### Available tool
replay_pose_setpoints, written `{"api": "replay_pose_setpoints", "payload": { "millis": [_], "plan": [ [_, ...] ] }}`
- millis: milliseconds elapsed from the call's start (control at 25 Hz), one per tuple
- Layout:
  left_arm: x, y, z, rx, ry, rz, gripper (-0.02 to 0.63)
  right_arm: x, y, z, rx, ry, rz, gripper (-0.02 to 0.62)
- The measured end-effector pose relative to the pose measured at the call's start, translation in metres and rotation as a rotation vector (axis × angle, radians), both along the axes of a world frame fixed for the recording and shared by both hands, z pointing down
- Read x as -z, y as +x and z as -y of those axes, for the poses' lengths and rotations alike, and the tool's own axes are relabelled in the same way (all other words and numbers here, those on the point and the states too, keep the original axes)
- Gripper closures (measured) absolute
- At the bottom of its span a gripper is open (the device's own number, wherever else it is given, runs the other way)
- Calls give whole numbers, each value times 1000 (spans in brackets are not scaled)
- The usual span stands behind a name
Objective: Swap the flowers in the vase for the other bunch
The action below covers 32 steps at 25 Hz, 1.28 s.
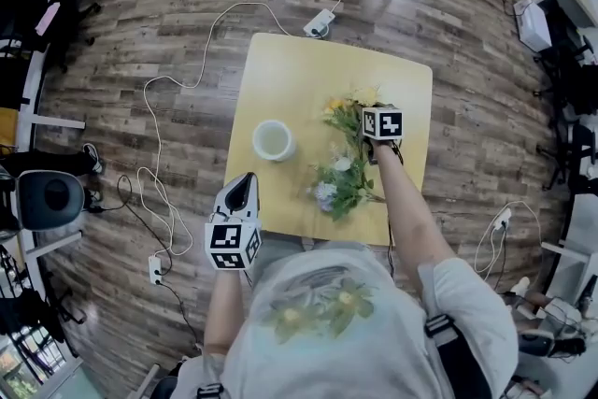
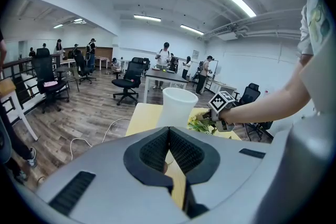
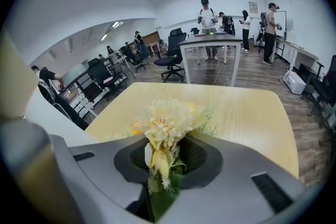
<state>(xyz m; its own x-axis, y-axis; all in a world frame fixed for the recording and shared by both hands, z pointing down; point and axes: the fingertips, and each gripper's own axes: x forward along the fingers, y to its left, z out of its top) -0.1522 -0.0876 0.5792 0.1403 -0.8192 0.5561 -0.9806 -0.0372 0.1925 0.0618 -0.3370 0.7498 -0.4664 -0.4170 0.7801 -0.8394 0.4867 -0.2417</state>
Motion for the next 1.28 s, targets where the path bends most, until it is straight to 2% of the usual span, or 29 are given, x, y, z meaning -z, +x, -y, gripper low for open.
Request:
{"api": "replay_pose_setpoints", "payload": {
  "millis": [440,920,1280],
  "plan": [
    [16,6,-12,-2,38,11,589,67,-1,-2,33,236,99,500],
    [34,17,-23,-22,80,19,589,174,-8,2,65,511,239,500],
    [46,15,-40,-14,105,27,589,232,-15,-11,87,617,300,500]
  ]
}}
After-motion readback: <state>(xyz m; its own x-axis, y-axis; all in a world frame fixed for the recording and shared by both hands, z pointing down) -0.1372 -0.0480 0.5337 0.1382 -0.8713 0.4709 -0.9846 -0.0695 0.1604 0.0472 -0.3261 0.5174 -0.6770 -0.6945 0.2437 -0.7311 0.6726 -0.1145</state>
